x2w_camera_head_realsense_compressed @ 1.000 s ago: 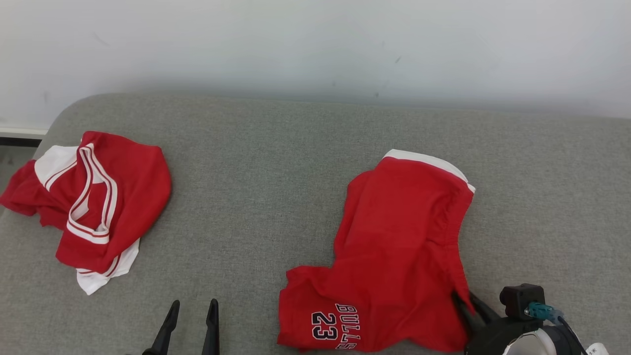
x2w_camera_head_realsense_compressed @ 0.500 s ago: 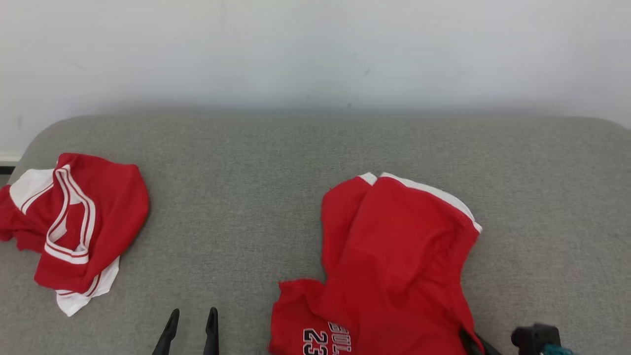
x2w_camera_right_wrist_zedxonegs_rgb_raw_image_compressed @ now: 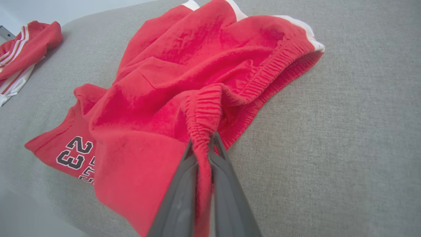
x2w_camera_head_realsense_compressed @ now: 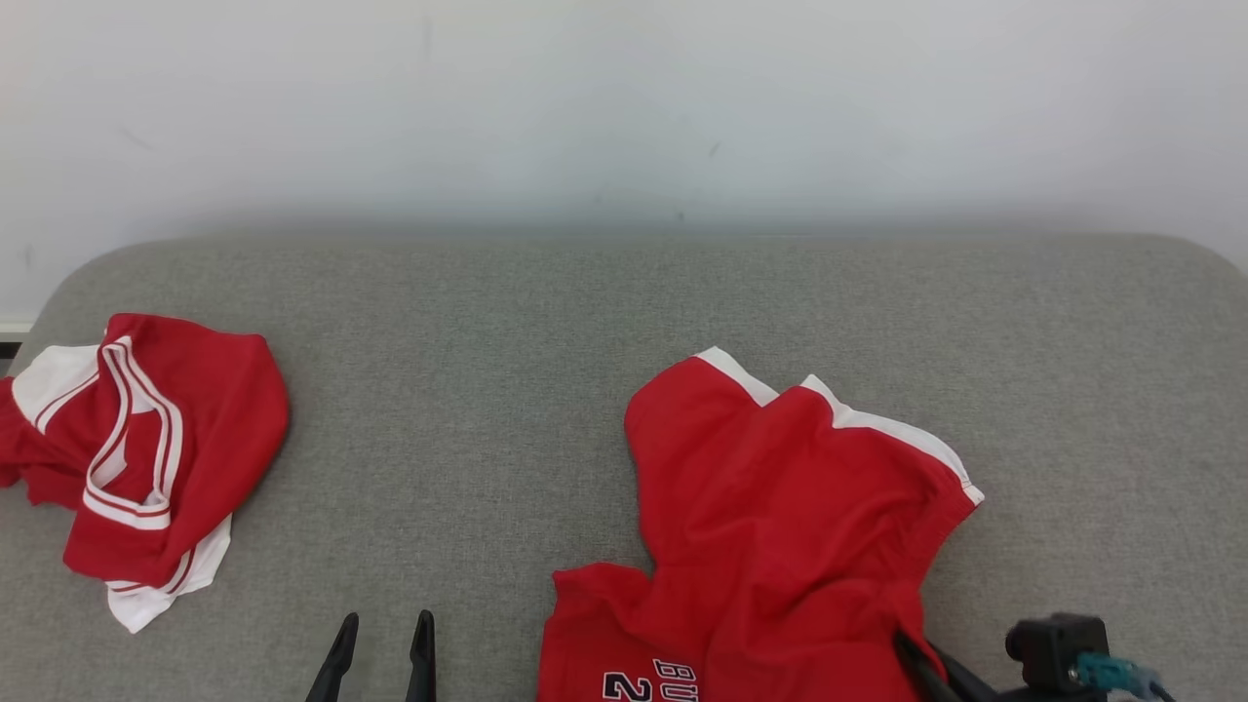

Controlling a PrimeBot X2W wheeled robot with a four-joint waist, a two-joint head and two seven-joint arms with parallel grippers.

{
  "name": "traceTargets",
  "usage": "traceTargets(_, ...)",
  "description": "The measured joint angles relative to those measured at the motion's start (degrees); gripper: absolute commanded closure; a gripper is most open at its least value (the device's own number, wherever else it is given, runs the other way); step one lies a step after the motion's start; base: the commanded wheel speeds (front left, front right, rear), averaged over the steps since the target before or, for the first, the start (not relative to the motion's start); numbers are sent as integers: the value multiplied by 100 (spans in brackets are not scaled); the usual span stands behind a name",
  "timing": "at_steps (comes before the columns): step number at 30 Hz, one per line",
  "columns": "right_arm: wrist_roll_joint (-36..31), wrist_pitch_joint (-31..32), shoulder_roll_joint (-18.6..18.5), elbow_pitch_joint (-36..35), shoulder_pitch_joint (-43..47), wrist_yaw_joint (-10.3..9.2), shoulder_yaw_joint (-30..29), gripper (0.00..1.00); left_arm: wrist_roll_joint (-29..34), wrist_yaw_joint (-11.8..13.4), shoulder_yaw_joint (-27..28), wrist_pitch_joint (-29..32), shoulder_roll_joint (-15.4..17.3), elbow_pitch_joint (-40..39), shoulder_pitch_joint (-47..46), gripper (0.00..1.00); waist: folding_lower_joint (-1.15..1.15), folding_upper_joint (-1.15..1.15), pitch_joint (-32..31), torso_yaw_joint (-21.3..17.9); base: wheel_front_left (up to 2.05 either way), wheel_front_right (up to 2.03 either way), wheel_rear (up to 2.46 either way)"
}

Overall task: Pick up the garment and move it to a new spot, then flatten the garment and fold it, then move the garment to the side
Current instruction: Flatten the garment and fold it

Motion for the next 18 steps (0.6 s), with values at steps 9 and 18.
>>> traceTargets(9, -15, -225, -92, 1435, -1280, 0, 294, 100, 10, -1, -10, 0, 0, 40, -2, 0, 0, 0, 5, 215, 0, 0, 0)
traceTargets(18, 44, -1028, 108, 3152, -2477, 0, 632, 100, 10, -2, -34, 0, 0, 82, -42, 0, 0, 0, 43, 378, 0, 0, 0)
